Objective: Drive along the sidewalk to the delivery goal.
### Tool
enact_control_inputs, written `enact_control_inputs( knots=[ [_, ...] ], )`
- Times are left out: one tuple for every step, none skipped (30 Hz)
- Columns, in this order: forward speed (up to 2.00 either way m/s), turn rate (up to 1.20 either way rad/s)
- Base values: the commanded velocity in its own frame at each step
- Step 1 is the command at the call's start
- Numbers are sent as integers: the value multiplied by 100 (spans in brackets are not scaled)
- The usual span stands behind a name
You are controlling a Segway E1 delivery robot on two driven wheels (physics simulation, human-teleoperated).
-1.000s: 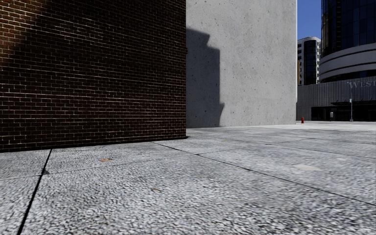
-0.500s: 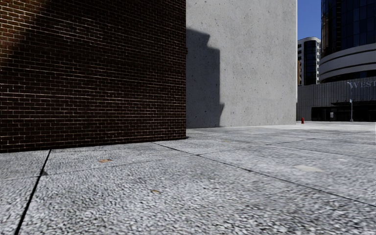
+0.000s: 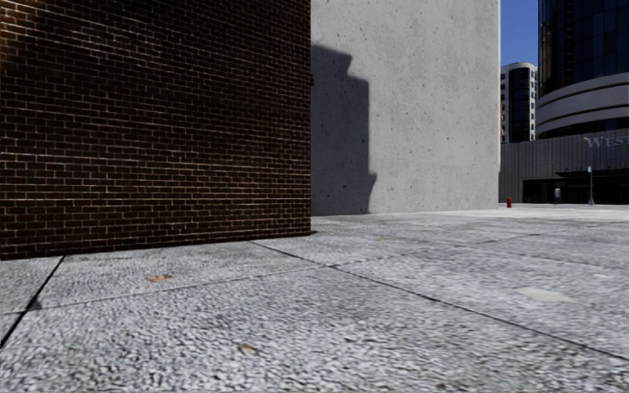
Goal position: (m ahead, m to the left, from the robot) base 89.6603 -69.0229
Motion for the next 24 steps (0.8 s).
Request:
enact_control_inputs(
  knots=[
    [106, -6],
    [106, -6],
    [106, -6],
    [106, -6],
    [106, -6],
    [106, -6],
    [106, -9],
    [106, -18],
    [106, -26],
    [106, -26],
    [106, -28],
    [106, -28],
    [106, -28],
    [106, -28],
    [106, -28],
    [106, -28],
    [106, -28],
    [106, -28],
    [106, -28],
    [106, -28],
    [106, -28],
    [106, -28],
    [106, -28],
    [106, -28]
  ],
)
